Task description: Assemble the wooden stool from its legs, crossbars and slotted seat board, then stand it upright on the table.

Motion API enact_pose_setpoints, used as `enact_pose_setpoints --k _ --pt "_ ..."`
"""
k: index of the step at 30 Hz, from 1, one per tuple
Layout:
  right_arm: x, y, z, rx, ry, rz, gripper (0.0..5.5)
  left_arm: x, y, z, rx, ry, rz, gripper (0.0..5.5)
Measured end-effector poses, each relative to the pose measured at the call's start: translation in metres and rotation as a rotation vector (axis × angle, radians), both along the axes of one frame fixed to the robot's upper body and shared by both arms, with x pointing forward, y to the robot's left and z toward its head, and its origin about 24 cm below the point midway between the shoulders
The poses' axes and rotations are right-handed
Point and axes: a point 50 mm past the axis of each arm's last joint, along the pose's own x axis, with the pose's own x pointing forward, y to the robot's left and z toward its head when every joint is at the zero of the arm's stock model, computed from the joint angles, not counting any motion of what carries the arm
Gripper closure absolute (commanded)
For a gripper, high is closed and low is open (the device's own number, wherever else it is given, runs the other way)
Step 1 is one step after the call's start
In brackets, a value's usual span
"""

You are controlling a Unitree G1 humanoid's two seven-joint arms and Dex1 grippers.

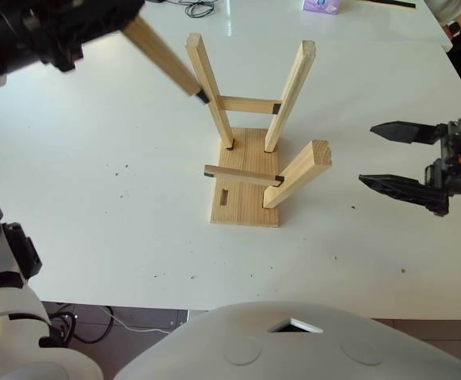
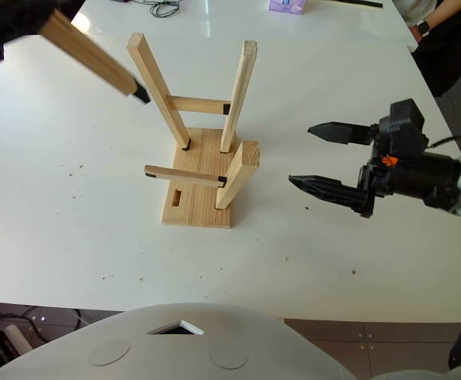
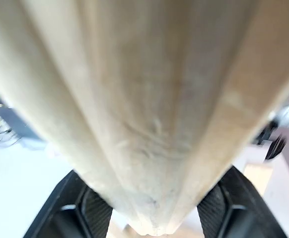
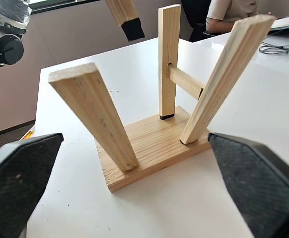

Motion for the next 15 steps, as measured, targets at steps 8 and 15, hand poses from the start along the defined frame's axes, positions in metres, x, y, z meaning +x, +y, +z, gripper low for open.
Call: enact_pose_setpoints --k 8,15 --pt "-0.010 0.001 -0.009 -0.024 0.001 -0.018 0.10 -0.009 0.000 -0.060 0.139 -0.050 -0.028 3.46" --pt "-0.010 0.002 -0.015 -0.043 0.030 0.022 0.10 -0.032 -0.009 -0.119 0.154 -0.005 -0.078 3.46"
